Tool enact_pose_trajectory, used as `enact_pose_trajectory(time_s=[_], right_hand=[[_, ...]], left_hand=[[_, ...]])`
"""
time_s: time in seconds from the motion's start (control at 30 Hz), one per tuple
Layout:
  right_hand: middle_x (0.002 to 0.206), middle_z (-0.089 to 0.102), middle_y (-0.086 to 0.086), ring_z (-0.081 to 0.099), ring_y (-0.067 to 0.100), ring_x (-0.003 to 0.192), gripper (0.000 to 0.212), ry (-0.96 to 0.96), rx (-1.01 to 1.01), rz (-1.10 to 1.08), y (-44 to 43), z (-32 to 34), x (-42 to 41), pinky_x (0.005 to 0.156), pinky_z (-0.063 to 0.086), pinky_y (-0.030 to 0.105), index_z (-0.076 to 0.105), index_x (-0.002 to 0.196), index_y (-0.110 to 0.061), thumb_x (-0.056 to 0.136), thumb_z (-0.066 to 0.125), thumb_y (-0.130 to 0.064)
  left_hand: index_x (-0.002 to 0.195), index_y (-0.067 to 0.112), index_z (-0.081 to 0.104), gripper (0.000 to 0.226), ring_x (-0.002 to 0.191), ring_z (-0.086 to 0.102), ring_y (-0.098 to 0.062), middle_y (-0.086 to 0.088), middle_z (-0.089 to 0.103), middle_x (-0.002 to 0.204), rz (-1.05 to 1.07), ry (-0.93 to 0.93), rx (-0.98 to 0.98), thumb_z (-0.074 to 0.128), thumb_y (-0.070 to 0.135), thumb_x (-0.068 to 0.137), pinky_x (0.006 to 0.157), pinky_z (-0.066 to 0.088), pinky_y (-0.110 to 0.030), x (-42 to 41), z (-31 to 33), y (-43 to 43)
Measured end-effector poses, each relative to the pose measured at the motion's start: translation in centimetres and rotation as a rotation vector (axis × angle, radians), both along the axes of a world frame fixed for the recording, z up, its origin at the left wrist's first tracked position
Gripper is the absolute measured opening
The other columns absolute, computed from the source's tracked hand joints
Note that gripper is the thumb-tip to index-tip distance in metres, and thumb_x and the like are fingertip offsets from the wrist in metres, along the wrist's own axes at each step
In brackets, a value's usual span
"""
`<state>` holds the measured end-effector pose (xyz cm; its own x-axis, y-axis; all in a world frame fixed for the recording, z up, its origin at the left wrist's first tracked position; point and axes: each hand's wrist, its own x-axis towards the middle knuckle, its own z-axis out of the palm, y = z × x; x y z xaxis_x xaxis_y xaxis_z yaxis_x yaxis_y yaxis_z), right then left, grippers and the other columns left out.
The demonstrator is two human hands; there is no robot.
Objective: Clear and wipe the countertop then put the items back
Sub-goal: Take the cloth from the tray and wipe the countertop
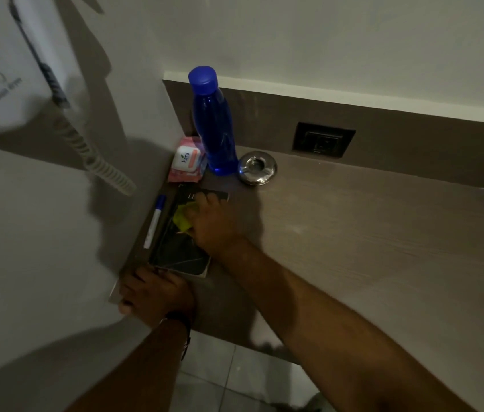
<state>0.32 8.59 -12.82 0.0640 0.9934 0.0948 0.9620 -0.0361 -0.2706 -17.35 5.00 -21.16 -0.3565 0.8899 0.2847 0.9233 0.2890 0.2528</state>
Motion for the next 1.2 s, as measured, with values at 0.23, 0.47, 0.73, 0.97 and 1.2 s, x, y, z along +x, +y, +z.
enact_pose_trajectory(time_s=[0.23, 0.47, 0.73, 0.97, 1.2], right_hand=[[0.135, 0.058, 0.014, 0.055, 0.034, 0.117, 0.047, 0.102, 0.007, 0.146, -3.2, -1.4, -3.9, 0.092, 0.051, 0.045, 0.070, 0.132, -0.024, 0.088, 0.072, -0.041], [0.124, 0.056, 0.017, 0.057, 0.033, 0.111, 0.046, 0.260, -0.020, 0.349, -4.0, -0.2, -4.9, 0.094, 0.047, 0.039, 0.067, 0.139, -0.017, 0.099, 0.063, -0.040], [0.139, 0.057, 0.006, 0.053, 0.027, 0.131, 0.040, 0.038, 0.103, -0.041, 1.2, 1.4, 3.4, 0.113, 0.043, 0.045, 0.066, 0.134, -0.028, 0.099, 0.058, -0.044], [0.137, 0.051, 0.007, 0.049, 0.027, 0.126, 0.049, 0.152, 0.022, -0.085, -2.1, -0.7, 1.1, 0.104, 0.046, 0.040, 0.057, 0.143, -0.030, 0.096, 0.061, -0.045], [0.132, 0.051, 0.012, 0.050, 0.030, 0.120, 0.051, 0.357, -0.084, 0.172, -7.1, -0.6, -3.8, 0.099, 0.040, 0.032, 0.063, 0.142, -0.024, 0.094, 0.065, -0.041]], left_hand=[[0.101, 0.012, 0.045, 0.027, 0.102, 0.052, -0.035, -0.017, 0.049, 0.108, -0.008, -0.243, 0.053, 0.029, 0.033, 0.095, 0.089, 0.042, -0.045, 0.9, 1.2, -0.5], [0.085, 0.021, 0.052, 0.018, 0.080, 0.064, -0.024, -0.004, 0.059, 0.086, 0.049, -0.204, 0.030, 0.062, 0.034, 0.094, 0.074, 0.053, -0.029, 0.3, 2.2, 0.8], [0.102, 0.012, 0.048, 0.049, 0.102, 0.048, -0.035, -0.016, 0.044, 0.108, -0.012, -0.188, -0.052, 0.009, 0.041, 0.100, 0.088, 0.037, -0.047, 0.9, 2.9, -0.6], [0.105, 0.012, 0.051, 0.046, 0.108, 0.049, -0.037, -0.017, 0.046, 0.111, 0.001, -0.302, -0.240, 0.010, 0.034, 0.104, 0.091, 0.039, -0.048, 1.8, 3.6, -0.2], [0.112, 0.008, 0.051, 0.038, 0.107, 0.054, -0.039, -0.024, 0.052, 0.113, -0.060, -0.063, -0.330, 0.035, 0.039, 0.096, 0.092, 0.041, -0.049, 1.2, 4.0, -1.2]])
